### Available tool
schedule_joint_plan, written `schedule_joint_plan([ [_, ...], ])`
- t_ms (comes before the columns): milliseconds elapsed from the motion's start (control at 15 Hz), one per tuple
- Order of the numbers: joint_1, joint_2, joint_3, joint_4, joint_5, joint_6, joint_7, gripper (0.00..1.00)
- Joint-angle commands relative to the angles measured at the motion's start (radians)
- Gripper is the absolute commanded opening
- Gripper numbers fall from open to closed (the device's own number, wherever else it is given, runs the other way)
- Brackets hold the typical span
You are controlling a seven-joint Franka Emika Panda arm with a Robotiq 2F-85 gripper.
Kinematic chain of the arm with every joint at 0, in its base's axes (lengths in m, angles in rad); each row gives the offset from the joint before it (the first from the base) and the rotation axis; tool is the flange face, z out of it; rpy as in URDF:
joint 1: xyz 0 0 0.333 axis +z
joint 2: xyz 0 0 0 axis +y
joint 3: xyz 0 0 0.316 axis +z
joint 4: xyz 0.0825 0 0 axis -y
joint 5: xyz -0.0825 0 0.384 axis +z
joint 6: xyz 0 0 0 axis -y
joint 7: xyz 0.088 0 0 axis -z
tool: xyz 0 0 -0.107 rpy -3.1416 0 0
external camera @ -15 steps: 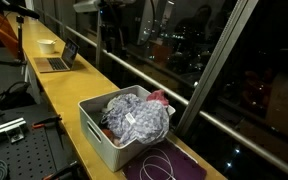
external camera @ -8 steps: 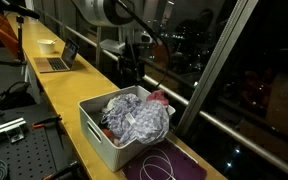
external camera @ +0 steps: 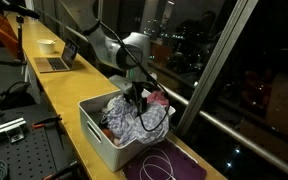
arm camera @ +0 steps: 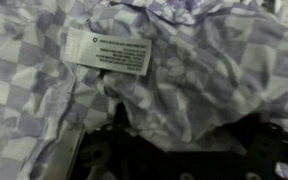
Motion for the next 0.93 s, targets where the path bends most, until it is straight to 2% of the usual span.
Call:
schedule_joint_plan([
  [0,0.002,0.131,-0.006,0.05,0.049,0.054,-0.007,1.0],
  [67,0.003,0.16,-0.003,0.06,0.061,0.055,-0.008,1.0],
  [133,0.006,0.178,0.001,0.058,0.075,0.05,-0.009,0.95],
  [200,0.01,0.181,0.005,0.048,0.086,0.049,-0.01,0.72],
  [333,0.022,0.162,0.004,0.021,0.097,0.046,-0.006,0.69],
  [600,0.043,0.0,0.004,-0.119,0.088,0.046,-0.003,0.39],
  [867,0.036,-0.191,0.017,-0.278,0.108,0.029,-0.02,0.08],
])
